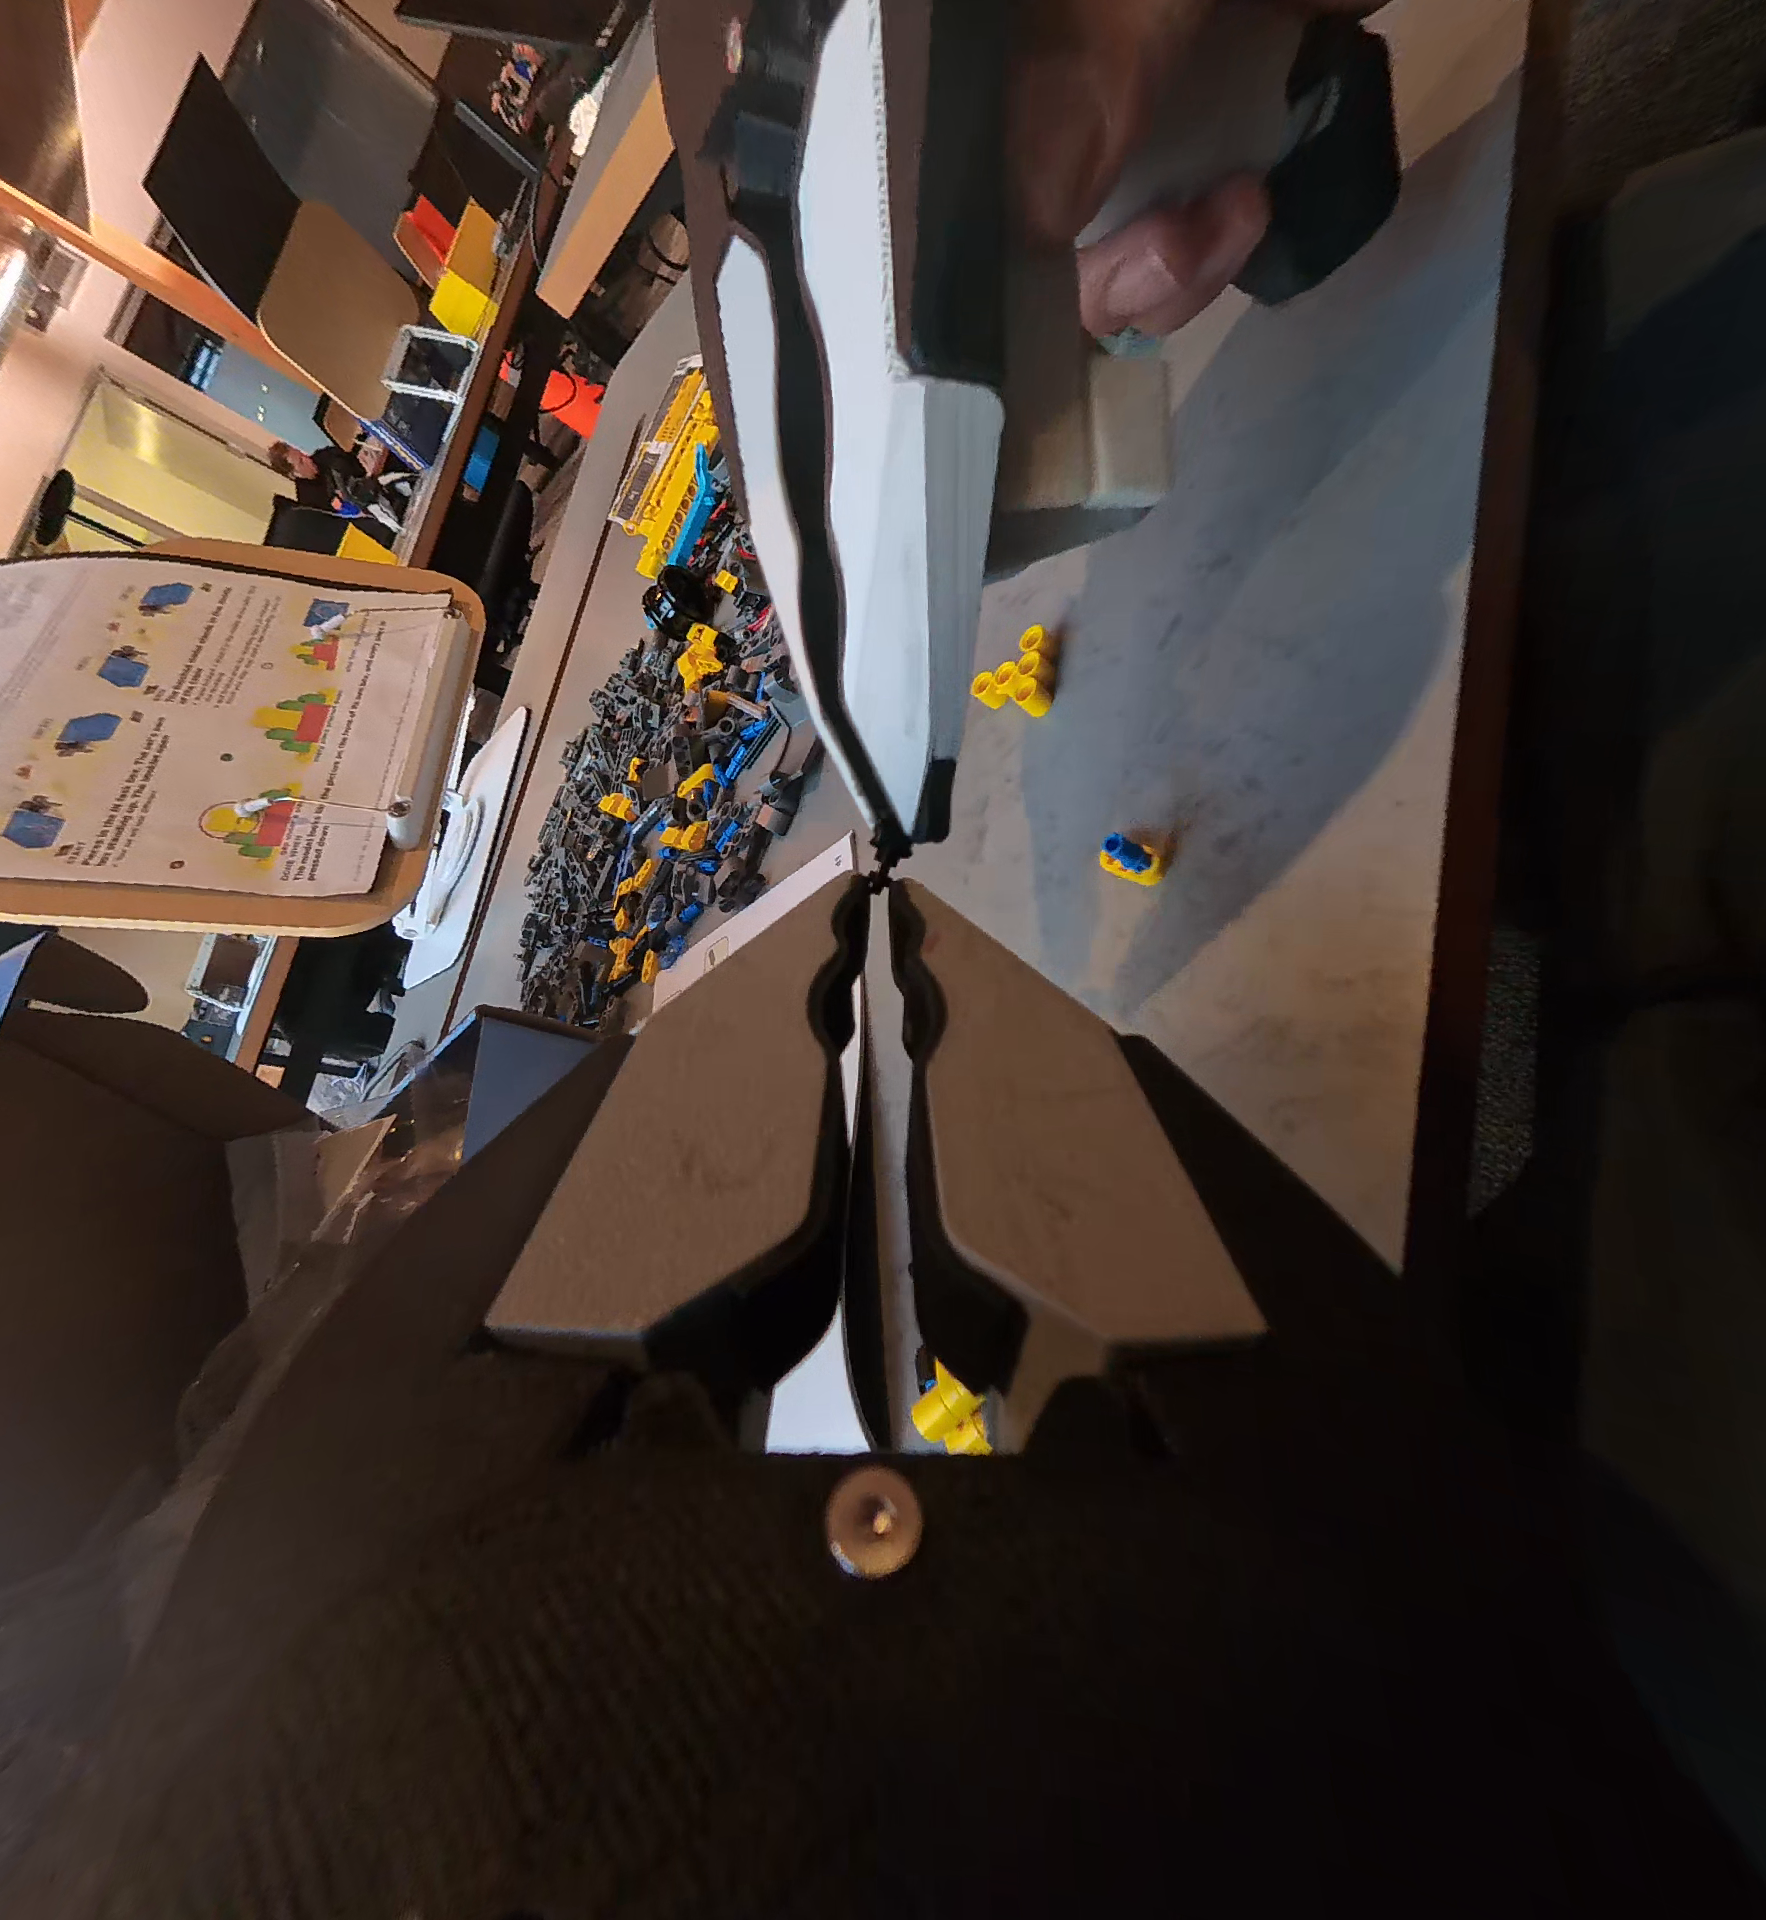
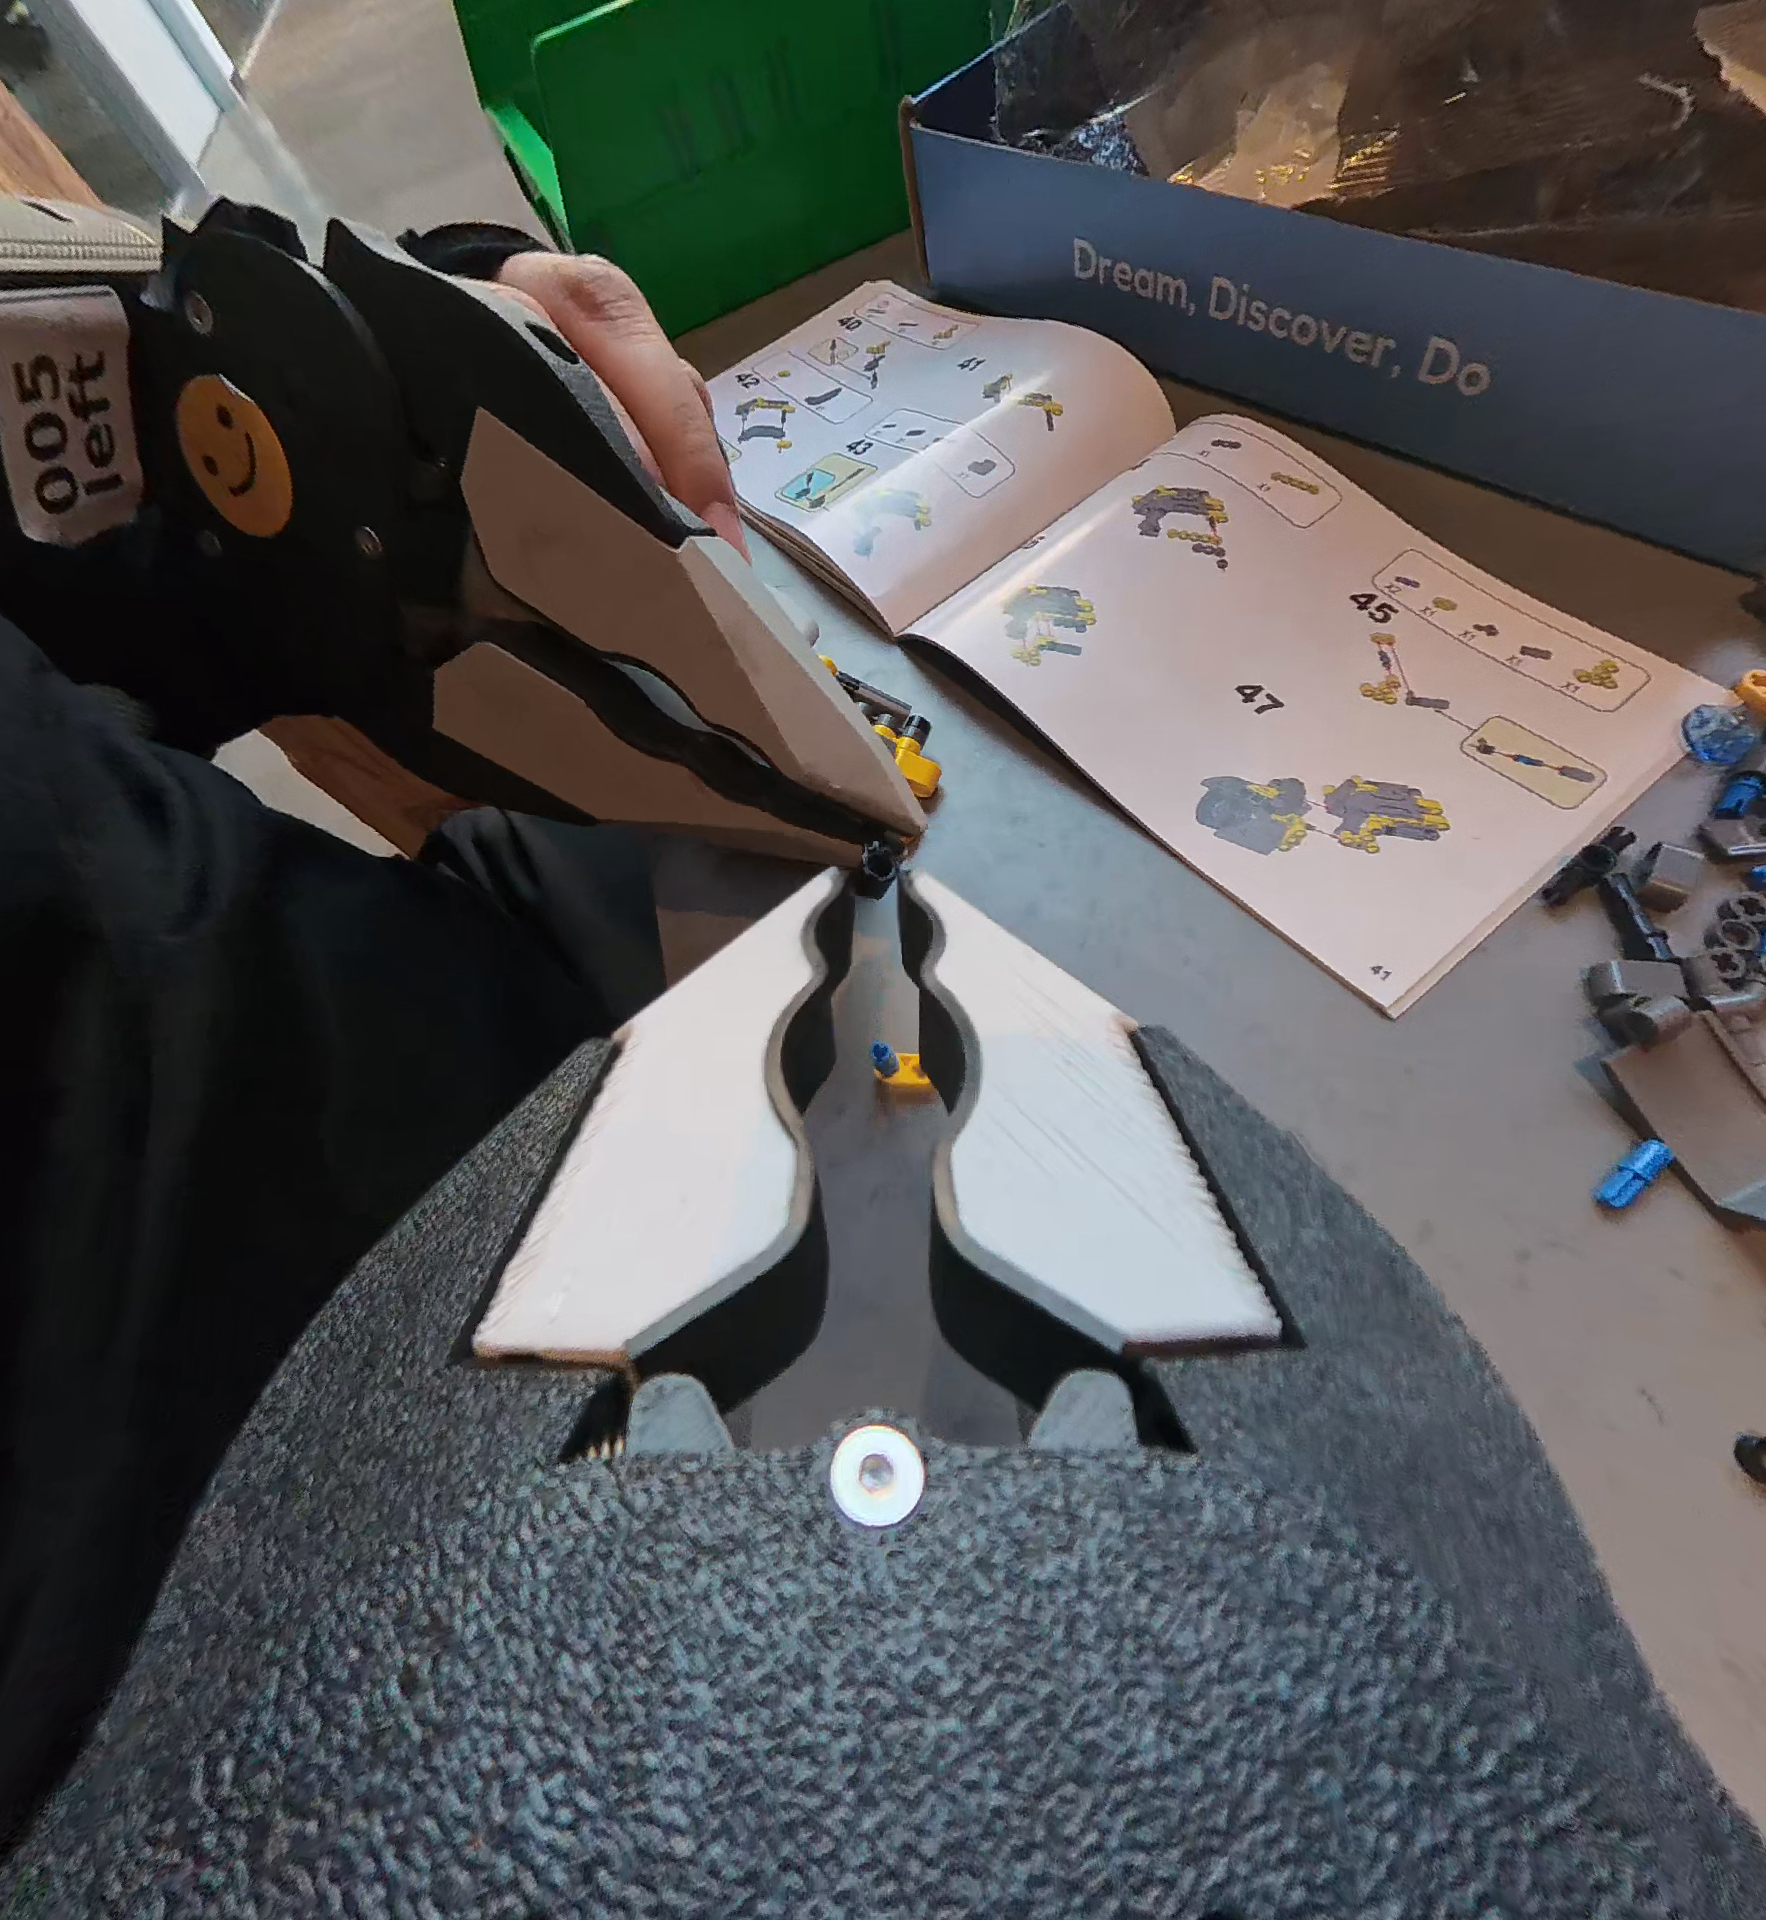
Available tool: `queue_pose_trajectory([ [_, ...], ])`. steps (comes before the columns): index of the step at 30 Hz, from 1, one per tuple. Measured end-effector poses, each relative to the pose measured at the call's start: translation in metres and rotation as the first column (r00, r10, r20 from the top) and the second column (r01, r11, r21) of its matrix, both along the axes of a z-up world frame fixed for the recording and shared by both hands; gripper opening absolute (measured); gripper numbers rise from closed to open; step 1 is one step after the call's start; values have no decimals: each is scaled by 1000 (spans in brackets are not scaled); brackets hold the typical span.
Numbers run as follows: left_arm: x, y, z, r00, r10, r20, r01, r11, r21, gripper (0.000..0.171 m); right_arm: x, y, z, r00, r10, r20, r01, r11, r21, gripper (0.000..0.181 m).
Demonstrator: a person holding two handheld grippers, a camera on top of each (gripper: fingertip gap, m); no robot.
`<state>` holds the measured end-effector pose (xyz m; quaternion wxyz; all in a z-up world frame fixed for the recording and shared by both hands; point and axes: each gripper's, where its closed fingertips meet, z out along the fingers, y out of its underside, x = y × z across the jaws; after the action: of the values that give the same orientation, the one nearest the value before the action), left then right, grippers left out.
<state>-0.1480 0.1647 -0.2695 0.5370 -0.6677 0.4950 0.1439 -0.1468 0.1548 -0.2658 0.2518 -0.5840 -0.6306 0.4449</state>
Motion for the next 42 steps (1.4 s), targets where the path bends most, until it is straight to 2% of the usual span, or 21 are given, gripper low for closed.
queue_pose_trajectory([
  [4, -2, 0, -3, 1000, -6, -27, 6, 1000, 3, 1, -2, 0, -4, 1000, 13, 17, -13, 1000, 19, 6],
  [7, -4, 3, -11, 1000, 20, -2, -20, 998, -59, 1, -2, 6, -14, 998, 0, 57, -4, 997, 78, 6],
  [10, -12, 9, -18, 994, 96, 53, -87, 986, -145, 12, 0, 23, -35, 985, -69, 156, 41, 983, 177, 6],
  [14, -22, 12, -19, 986, 143, 89, -125, 974, -188, 13, 7, 45, -59, 949, -161, 269, 79, 953, 293, 6],
  [23, -22, 11, -20, 986, 140, 87, -121, 973, -198, 12, 9, 37, -58, 942, -148, 301, 78, 970, 232, 13],
  [31, -24, 10, -19, 985, 143, 94, -121, 972, -203, 12, 11, 29, -48, 954, -115, 275, 72, 984, 163, 13],
  [34, -25, 10, -17, 985, 146, 95, -125, 972, -201, 12, 17, 42, -42, 950, -153, 271, 101, 975, 196, 13],
  [39, -22, 9, -13, 980, 144, 138, -111, 968, -224, 13, 38, 88, -36, 909, -285, 304, 173, 922, 346, 12],
  [42, -18, 7, -13, 970, 144, 195, -89, 959, -268, 16, 41, 98, -42, 891, -286, 352, 157, 923, 352, 14],
])
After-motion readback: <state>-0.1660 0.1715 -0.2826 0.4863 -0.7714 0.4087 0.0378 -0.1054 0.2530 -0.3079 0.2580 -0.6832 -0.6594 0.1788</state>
